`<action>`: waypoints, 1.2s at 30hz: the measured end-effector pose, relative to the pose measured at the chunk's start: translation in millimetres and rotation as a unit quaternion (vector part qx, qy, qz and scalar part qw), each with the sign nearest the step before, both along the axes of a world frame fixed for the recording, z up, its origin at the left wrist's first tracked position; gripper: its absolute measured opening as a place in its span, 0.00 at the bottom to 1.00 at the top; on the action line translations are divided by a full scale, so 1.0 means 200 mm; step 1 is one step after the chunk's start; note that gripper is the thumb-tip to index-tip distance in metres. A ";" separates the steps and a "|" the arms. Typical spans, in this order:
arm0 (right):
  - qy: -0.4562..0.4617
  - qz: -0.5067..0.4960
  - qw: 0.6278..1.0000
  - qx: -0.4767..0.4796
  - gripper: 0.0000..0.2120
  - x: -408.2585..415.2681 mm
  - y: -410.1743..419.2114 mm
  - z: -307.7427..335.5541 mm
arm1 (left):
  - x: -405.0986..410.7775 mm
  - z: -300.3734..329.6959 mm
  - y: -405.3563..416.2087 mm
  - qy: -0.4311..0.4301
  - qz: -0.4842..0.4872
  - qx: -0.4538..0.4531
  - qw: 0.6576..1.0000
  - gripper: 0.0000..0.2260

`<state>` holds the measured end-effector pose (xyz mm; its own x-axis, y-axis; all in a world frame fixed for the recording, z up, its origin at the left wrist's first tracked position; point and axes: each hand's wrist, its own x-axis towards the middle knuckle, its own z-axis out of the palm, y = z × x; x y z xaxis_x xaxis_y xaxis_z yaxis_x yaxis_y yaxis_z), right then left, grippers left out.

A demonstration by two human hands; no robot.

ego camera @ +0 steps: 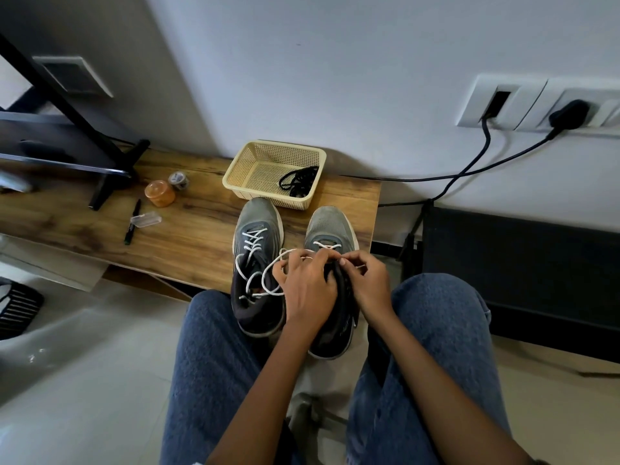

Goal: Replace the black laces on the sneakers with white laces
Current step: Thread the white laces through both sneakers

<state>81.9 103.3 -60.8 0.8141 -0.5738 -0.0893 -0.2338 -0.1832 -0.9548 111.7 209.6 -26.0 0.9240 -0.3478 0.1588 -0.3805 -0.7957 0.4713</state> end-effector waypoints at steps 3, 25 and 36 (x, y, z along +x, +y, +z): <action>0.007 0.008 1.000 -0.018 0.04 0.02 0.01 0.00 | -0.07 0.00 -0.02 -0.012 0.043 -0.018 0.999 0.09; -0.041 -0.069 0.992 0.100 0.07 -0.02 -0.03 0.07 | -0.11 0.00 0.03 0.016 0.012 0.041 0.999 0.27; -0.034 -0.032 0.998 -0.034 0.05 0.00 0.02 0.05 | -0.12 0.03 0.03 0.047 -0.002 0.060 0.997 0.26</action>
